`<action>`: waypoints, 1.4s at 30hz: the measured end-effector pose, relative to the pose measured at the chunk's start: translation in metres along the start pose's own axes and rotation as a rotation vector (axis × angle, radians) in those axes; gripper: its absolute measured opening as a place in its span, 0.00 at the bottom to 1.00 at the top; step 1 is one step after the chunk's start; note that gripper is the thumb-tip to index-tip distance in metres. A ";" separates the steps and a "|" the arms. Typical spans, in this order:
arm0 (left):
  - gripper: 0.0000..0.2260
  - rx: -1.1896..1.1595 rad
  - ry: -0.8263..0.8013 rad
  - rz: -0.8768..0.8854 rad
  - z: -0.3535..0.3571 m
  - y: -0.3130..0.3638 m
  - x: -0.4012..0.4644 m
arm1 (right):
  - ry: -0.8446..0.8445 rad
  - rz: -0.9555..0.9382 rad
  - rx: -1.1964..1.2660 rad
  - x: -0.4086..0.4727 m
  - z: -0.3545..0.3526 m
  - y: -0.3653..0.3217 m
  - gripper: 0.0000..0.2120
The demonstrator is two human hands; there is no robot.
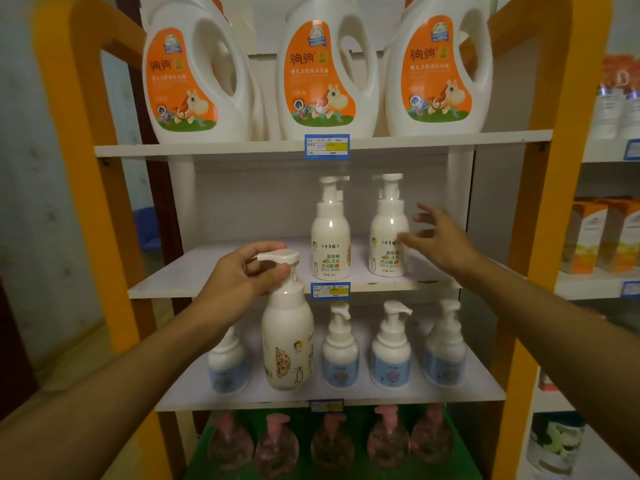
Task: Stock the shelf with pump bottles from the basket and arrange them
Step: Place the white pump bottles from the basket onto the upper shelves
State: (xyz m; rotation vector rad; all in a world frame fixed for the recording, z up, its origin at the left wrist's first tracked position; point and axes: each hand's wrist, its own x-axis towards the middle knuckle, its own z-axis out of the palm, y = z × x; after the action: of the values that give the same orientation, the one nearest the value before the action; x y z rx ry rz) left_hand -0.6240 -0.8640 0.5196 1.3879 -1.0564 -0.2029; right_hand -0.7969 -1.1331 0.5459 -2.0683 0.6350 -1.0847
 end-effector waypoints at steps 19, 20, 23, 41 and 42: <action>0.21 -0.195 -0.358 0.086 0.079 0.055 0.035 | -0.501 -0.115 0.237 -0.083 0.007 -0.040 0.22; 0.22 -0.198 -0.339 0.082 0.081 0.055 0.035 | -0.476 -0.120 0.233 -0.084 0.005 -0.039 0.22; 0.23 -0.199 -0.259 0.060 0.075 0.051 0.035 | -0.390 -0.137 0.203 -0.080 -0.010 -0.038 0.22; 0.10 -0.026 -0.302 -0.075 0.036 0.007 0.015 | 0.030 0.112 0.004 0.005 -0.067 0.006 0.22; 0.10 -0.015 -0.304 -0.074 0.035 0.006 0.014 | 0.034 0.123 0.007 0.008 -0.067 0.008 0.23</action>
State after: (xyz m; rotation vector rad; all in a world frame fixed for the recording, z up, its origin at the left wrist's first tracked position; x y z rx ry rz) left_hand -0.6430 -0.8961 0.5261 1.4119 -1.2508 -0.4872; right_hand -0.8498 -1.1671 0.5702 -1.9811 0.7637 -1.0517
